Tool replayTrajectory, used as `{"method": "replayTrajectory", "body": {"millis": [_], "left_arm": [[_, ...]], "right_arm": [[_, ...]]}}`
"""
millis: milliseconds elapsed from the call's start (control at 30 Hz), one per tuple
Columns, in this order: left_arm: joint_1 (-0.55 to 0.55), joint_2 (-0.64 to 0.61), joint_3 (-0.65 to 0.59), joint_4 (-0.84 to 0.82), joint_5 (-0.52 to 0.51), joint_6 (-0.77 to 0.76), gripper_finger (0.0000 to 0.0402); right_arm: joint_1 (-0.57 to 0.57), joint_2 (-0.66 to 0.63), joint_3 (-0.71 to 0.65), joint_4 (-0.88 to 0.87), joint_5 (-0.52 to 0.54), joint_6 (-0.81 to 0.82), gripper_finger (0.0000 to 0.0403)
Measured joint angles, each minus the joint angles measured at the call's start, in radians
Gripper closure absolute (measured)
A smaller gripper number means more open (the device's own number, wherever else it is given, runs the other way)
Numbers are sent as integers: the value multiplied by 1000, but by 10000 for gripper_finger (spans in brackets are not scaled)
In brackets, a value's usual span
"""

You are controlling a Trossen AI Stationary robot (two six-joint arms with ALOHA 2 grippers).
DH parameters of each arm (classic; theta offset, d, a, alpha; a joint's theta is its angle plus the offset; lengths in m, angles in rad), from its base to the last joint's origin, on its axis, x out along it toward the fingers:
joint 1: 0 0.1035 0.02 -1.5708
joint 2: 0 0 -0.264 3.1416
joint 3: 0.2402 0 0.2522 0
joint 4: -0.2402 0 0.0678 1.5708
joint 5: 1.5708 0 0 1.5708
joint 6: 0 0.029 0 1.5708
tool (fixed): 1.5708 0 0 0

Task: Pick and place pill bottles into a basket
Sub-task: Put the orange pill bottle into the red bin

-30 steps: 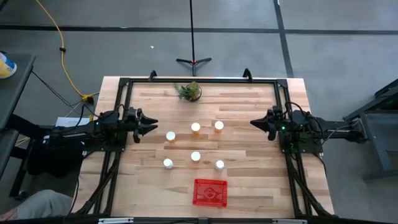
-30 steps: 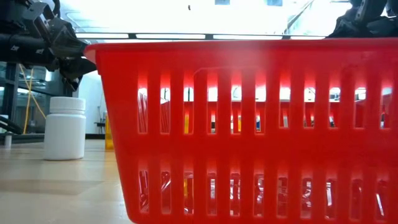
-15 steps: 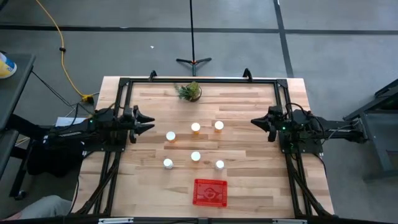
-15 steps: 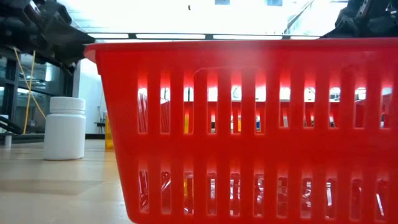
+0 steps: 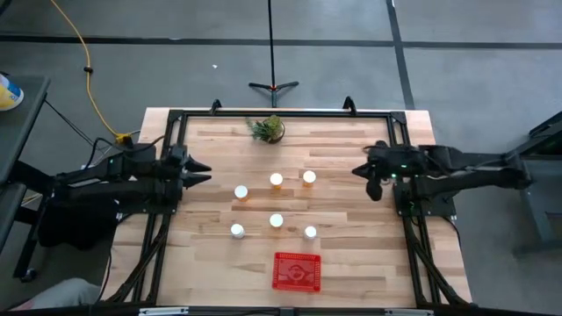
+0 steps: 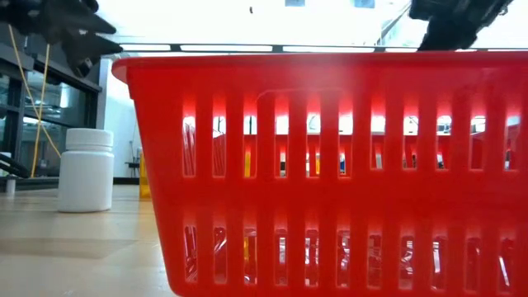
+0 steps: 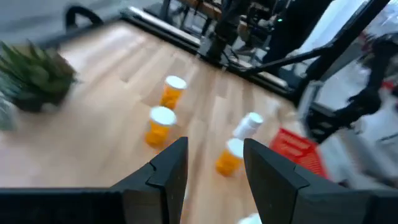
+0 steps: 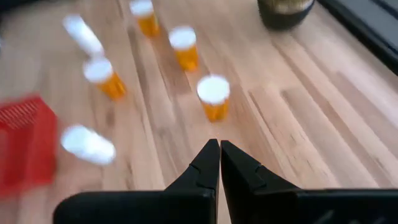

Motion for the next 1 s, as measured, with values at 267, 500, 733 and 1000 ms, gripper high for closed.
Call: {"method": "replayTrajectory", "body": {"millis": [267,500,733,1000], "left_arm": [[0,167,102,-18,134,-50,211],[0,319,214,-216,105,-23,211],[0,473,302,-287,68,33,211],[0,587,324,-285,33,99,211]], "right_arm": [[0,332,241,-183,5,-113,396],[-1,520,407,-334,39,-155,396],[-33,559,430,-359,8,-146,371],[-74,559,430,-325,-33,-126,286]]}}
